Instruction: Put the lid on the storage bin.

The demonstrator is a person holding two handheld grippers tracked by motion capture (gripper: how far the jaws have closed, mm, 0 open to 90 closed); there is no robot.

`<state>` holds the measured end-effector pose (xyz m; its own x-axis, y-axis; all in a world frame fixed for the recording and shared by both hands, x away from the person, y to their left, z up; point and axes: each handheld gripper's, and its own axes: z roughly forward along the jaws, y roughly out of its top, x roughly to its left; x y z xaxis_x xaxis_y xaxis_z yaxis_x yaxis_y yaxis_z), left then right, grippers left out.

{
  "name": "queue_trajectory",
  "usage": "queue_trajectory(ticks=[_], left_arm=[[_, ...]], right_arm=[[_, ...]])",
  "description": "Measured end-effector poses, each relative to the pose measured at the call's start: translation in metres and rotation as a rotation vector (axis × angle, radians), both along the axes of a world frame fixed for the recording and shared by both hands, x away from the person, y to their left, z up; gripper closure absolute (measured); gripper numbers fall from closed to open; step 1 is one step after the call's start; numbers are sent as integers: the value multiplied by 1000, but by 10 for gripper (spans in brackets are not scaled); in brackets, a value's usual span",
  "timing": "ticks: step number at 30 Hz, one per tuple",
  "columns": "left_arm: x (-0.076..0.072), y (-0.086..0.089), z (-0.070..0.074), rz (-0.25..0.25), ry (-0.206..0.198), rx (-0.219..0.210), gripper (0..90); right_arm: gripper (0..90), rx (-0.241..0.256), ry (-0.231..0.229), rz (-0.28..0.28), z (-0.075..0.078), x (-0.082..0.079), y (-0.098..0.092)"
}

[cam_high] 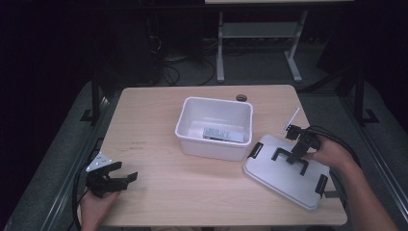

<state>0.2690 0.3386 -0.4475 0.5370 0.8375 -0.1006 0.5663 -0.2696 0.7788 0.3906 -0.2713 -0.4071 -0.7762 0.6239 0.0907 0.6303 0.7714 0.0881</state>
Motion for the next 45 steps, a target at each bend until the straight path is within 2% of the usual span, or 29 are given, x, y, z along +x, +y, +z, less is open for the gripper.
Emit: queue_trajectory(ticks=[6,9,13,28,33,39,45], left_arm=[[0,-1,0,-1,3,1,164],[0,-1,-1,0,1,1,164],[0,-1,0,1,2,1,164],[0,0,0,1,0,2,164],[0,0,0,1,-3,-1,164],[1,-2,0,-3,-1,2,163],[1,-1,0,-3,-2,3,163]], right_arm=[[499,3,7,1,-4,1,-2],[518,21,16,-6,-7,2,-2],[541,18,19,8,-8,2,-1],[628,13,14,40,14,-1,4],[679,21,20,70,20,-4,8],[711,19,35,91,22,-8,13],[760,5,56,114,19,-9,20]])
